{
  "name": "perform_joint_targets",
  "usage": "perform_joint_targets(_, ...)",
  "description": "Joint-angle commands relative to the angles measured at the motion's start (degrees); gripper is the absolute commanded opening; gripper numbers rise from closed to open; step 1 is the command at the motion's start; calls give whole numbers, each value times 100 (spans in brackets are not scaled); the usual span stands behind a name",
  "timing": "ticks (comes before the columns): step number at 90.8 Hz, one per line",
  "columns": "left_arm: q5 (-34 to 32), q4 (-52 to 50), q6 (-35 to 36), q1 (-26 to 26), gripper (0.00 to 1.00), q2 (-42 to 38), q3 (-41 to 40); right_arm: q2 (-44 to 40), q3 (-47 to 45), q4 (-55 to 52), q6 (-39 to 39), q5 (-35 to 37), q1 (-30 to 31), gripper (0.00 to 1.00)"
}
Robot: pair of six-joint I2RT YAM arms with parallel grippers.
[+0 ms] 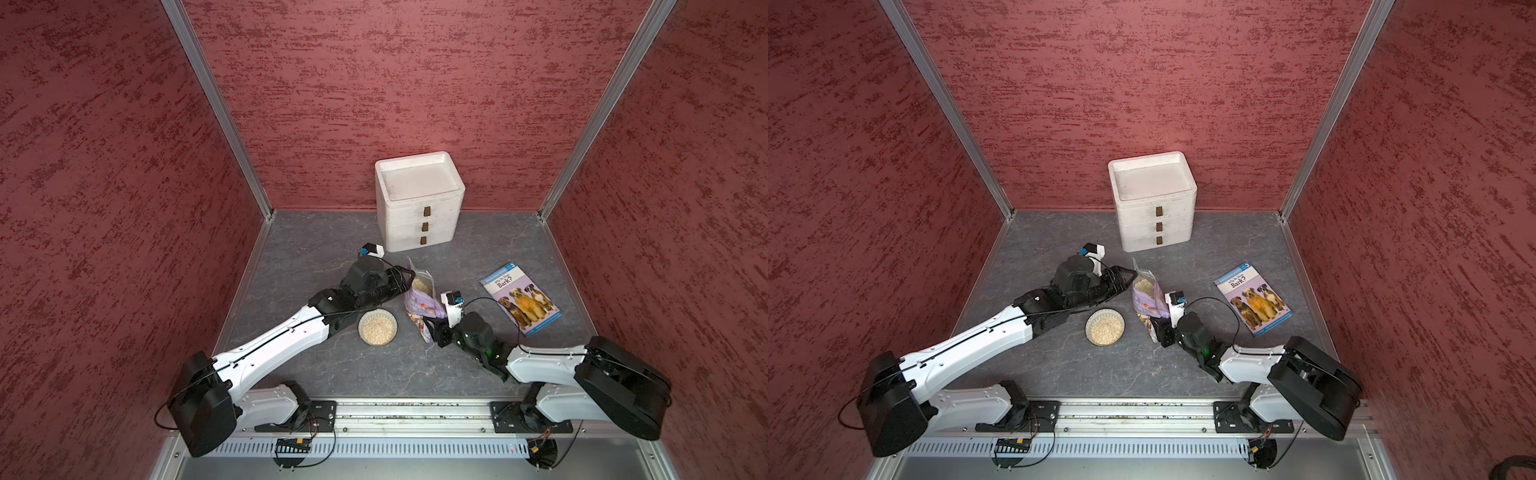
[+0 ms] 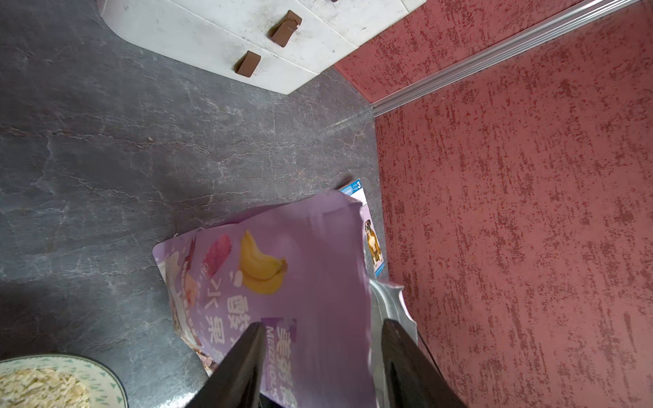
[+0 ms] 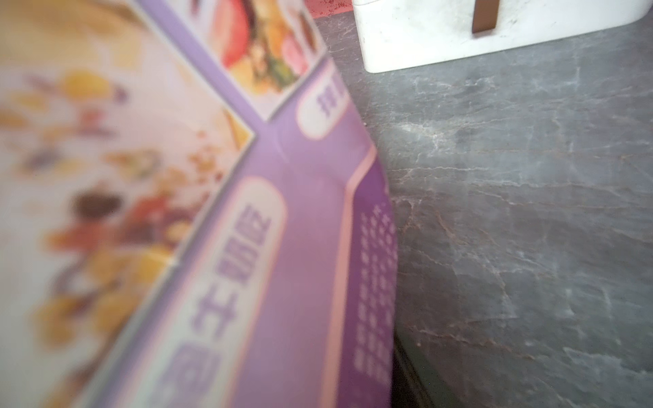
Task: Pour the oats into the breakfast bowl
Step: Place the oats bag at the center of the board.
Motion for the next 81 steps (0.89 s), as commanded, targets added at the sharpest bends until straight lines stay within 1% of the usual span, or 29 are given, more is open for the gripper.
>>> perform_joint_targets(1,24,231,-34,-43,56,67,197,-133,48,167,-3,141,24,58)
perform_joint_targets(17,109,318,-116,-53,56,165,185,-369,177,-188,-77,130,29,64)
perform_joint_targets(29,195,429,-198,-69,54,231,177,-747,340,-688,-173,147,37,68)
perform_joint_targets(31,210,448,-209,-74,52,240,181,-816,356,-773,-187,156,41,70)
perform_joint_targets(32,214,457,-212,-72,51,246,179,-851,365,-817,-187,174,46,80)
perform_joint_targets(33,225,466,-218,-76,50,249,182,-899,383,-865,-187,196,48,87)
perform_joint_targets(34,226,475,-226,-77,48,250,179,-941,391,-920,-182,220,54,91)
perform_joint_targets(36,235,486,-231,-79,46,258,184,-1025,404,-1016,-185,267,58,95)
perform_joint_targets(38,242,502,-239,-83,45,264,185,-1110,414,-1095,-201,294,59,96)
perform_joint_targets(48,273,527,-229,-110,38,310,209,-1542,539,-1611,-320,424,92,99)
perform_joint_targets(60,288,532,-254,-127,36,339,236,-1984,843,-2285,-455,610,124,98)
perform_joint_targets(70,299,590,-306,-145,31,338,246,-2074,1190,-2771,-533,734,170,99)
perform_joint_targets(81,377,716,-374,-149,31,357,276,-1948,1626,-3239,-654,904,257,98)
